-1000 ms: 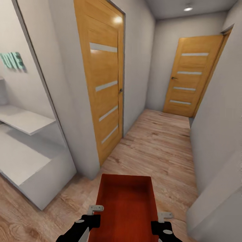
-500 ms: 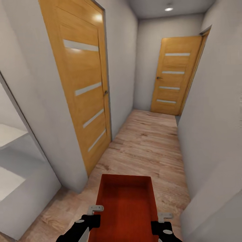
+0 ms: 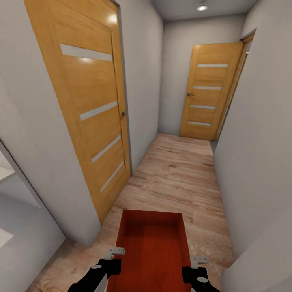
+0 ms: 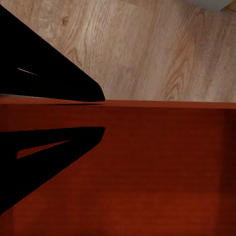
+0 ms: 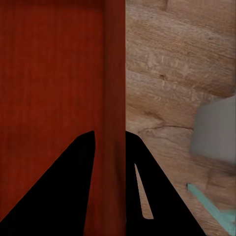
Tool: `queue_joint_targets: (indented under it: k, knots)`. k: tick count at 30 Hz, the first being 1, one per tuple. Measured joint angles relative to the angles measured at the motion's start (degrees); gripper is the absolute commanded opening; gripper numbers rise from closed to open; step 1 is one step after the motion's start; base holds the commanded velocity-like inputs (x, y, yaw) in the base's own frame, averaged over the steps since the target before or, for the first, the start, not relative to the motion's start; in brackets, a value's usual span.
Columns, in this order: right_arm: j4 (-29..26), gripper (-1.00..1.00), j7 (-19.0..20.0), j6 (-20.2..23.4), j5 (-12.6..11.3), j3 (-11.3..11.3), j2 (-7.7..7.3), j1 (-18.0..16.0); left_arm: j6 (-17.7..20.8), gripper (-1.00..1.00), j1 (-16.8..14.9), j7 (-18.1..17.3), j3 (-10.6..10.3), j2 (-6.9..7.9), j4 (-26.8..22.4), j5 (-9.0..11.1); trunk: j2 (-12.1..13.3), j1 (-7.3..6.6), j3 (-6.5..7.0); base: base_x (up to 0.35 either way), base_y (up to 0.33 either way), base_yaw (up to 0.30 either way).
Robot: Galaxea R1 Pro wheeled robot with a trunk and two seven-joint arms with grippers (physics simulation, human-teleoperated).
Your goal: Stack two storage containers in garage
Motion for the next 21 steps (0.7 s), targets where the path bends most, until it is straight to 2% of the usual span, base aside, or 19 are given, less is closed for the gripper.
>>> queue_joint_targets:
  k: [21]
  knots:
    - [-0.2,-1.00,-0.1,0.2,0.0,0.1,-0.08,0.0,0.1,-1.00,0.0,0.0,0.0,-0.03,0.0,0.0,0.0,0.00,0.00,0.323,0.000,0.000]
